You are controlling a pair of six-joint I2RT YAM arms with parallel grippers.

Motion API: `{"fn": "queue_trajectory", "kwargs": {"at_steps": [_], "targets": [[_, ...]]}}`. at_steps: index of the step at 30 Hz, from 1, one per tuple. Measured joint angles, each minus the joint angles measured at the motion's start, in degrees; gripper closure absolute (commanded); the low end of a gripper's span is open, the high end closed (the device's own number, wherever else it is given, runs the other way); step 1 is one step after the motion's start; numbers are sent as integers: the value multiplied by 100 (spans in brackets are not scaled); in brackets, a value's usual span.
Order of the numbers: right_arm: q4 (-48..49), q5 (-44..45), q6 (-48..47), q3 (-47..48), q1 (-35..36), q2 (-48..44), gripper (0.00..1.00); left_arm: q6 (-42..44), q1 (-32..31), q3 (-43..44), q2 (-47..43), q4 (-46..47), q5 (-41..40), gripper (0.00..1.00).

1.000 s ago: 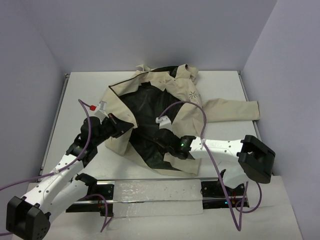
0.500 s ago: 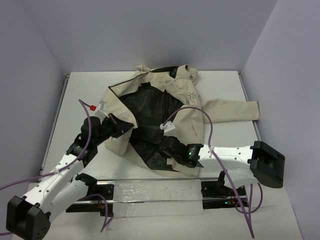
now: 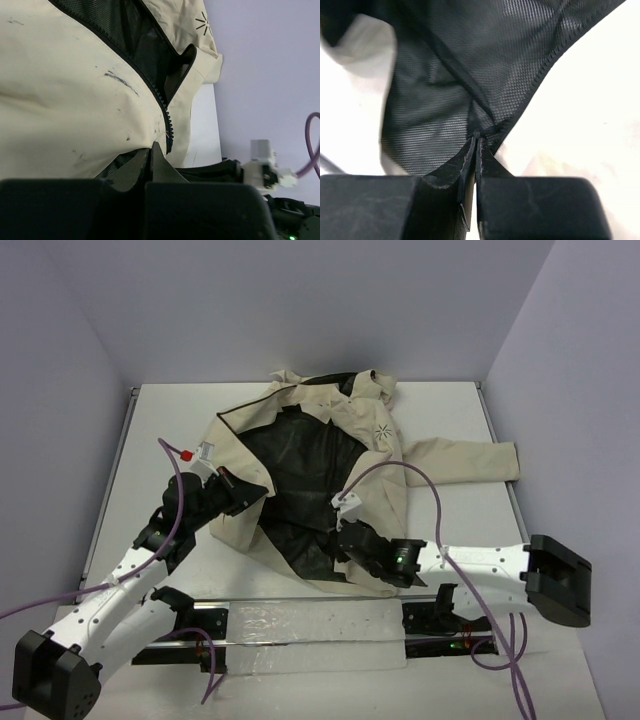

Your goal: Zip up the jacket

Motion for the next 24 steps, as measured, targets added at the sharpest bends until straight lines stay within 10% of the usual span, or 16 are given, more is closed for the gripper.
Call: {"fn": "queue_trajectory", "kwargs": {"at_steps": [10,16,24], "targets": [[97,-181,-313,-163,461,-935,89,44,0,0,64,3,0,100],[-56,-176,-318,-163,1180,-923,57,81,0,0,76,3,-2,100],[-503,-88,-203,-152,1958,-789,50,83,0,0,115,6,-1,100]]}}
